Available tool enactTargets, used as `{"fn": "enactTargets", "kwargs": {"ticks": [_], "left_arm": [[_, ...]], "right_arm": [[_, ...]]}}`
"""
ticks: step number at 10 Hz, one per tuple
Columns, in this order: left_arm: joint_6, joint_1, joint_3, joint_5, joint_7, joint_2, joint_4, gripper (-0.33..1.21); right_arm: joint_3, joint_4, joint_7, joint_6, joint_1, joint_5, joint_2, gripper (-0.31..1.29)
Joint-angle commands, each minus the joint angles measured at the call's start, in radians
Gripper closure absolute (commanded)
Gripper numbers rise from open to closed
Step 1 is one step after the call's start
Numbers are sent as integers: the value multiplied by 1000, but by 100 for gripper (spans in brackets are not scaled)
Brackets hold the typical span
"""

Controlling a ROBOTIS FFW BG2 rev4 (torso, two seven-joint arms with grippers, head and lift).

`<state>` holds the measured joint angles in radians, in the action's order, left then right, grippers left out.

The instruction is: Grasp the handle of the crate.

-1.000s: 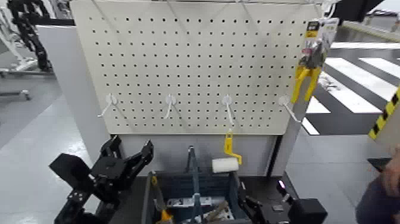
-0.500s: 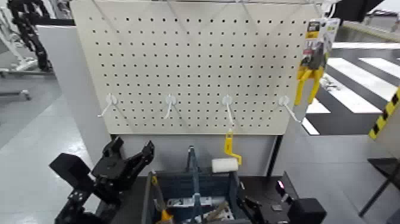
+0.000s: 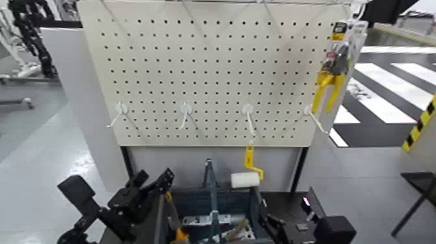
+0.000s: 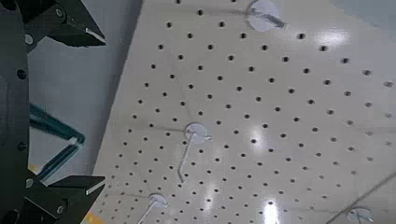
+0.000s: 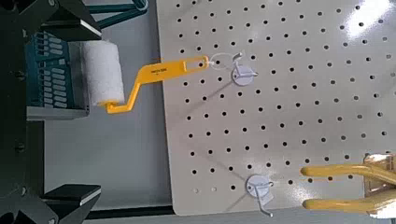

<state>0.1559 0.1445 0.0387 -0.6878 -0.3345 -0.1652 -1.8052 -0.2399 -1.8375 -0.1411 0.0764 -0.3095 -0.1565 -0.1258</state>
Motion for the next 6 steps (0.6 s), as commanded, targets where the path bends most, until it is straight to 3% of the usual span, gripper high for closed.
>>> {"fn": "enactTargets", "kwargs": {"ticks": [1,6], "left_arm": [[194,-22,-13,-194,-29,-11,38,23],[511,-88,-79,-484,-49,-34,106,24]], "right_arm": [[-2,0,2,-3,1,-2,0,15],[-2,0,3,-3,1,-3,3,15]]}}
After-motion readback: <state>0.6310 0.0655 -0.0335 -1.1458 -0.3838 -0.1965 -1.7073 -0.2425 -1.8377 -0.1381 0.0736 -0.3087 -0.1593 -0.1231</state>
